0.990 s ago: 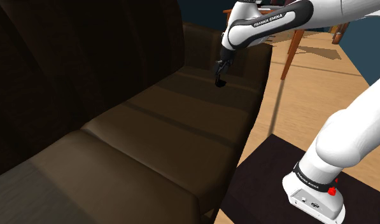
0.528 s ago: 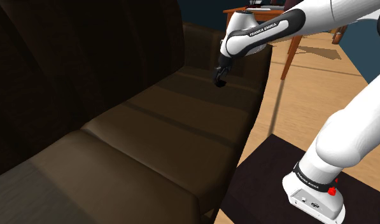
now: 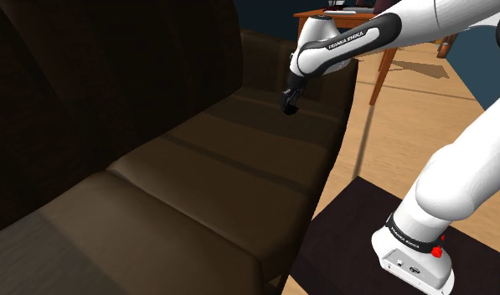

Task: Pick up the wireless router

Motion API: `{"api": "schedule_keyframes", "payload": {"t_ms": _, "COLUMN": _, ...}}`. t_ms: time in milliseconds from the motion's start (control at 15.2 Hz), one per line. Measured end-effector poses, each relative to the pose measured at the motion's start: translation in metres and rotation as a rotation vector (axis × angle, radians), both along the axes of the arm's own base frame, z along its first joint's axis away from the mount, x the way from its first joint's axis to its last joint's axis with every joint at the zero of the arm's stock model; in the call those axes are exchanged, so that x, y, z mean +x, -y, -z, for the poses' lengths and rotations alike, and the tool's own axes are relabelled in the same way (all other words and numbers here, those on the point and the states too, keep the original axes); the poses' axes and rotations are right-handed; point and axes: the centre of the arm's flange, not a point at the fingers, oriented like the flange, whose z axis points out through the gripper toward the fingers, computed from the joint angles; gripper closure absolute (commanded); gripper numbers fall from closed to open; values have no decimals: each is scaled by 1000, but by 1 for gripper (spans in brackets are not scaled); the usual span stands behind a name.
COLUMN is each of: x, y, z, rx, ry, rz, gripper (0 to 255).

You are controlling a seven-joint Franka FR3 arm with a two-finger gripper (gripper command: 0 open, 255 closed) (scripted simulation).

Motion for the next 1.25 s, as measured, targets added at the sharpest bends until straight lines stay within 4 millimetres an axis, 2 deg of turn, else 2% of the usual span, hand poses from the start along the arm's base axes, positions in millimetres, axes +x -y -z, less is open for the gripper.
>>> {"api": "schedule_keyframes", "payload": {"t_ms": 198, "x": 0, "y": 0, "z": 0, "rx": 0, "ry": 0, "rz": 0, "gripper": 255}}
{"api": "schedule_keyframes", "payload": {"t_ms": 396, "x": 0, "y": 0, "z": -11, "rx": 0, "ry": -1, "rz": 0, "gripper": 255}}
{"api": "schedule_keyframes", "payload": {"t_ms": 1254, "x": 0, "y": 1, "z": -77, "rx": 0, "ry": -1, "rz": 0, "gripper": 255}}
